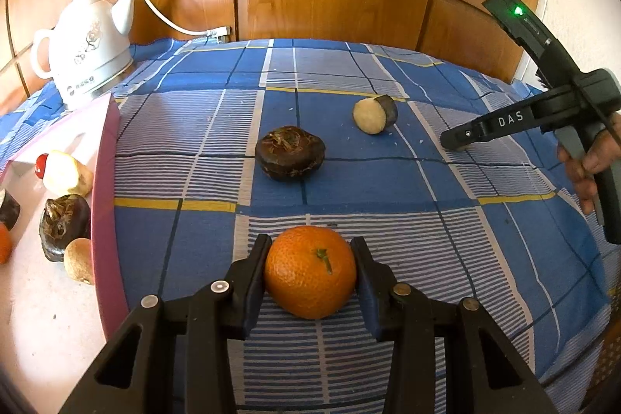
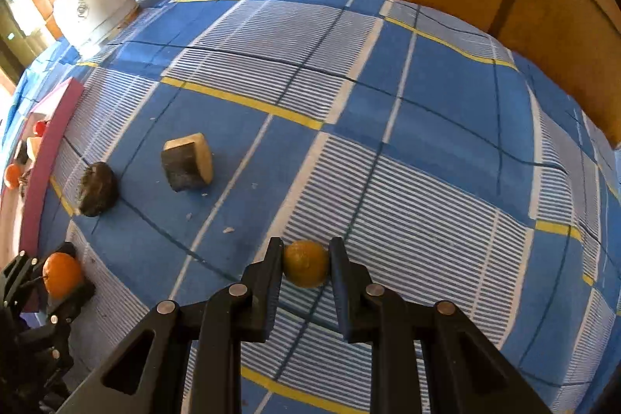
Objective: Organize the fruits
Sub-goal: 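Carry the mandarin orange into the pink tray and open the left gripper, then withdraw the open left gripper from the tray, then carry the small tan ball into the tray and open the right gripper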
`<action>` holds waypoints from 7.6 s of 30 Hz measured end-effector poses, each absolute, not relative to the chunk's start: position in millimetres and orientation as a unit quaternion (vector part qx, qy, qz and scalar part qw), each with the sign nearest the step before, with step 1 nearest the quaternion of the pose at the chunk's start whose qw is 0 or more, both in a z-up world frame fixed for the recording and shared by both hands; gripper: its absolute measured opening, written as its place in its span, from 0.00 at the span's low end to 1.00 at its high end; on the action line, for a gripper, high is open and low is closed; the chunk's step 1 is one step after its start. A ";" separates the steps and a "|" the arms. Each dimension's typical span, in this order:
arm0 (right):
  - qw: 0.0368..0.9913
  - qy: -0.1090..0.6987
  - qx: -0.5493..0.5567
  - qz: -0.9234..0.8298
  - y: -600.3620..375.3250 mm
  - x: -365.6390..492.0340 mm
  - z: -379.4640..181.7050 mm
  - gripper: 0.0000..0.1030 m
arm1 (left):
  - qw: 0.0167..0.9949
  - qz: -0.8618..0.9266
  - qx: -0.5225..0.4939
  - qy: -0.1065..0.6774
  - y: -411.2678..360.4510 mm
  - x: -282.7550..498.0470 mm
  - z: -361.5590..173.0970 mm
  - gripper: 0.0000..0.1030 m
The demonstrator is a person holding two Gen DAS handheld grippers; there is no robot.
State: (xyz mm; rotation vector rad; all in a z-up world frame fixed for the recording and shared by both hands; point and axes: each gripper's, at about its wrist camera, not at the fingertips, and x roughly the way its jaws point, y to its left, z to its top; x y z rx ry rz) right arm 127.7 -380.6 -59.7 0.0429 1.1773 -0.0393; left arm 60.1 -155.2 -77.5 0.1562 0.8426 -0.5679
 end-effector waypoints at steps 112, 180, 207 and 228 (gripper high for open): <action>0.843 0.533 -0.066 0.009 -357.0 125.7 -65.9 0.24 | 0.891 -0.094 -0.129 0.424 57.7 110.4 -12.2 0.39; 0.845 0.527 -0.092 -0.005 -348.0 122.2 -64.9 0.24 | 0.915 -0.015 -0.045 0.400 34.1 60.3 -27.7 0.56; 0.847 0.520 -0.107 -0.014 -343.7 118.7 -62.8 0.23 | 0.922 -0.003 -0.054 0.383 53.6 50.8 -18.3 0.56; 0.857 0.510 -0.058 0.051 -294.1 106.4 -21.0 0.23 | 0.926 -0.001 -0.065 0.372 66.0 44.9 -13.6 0.56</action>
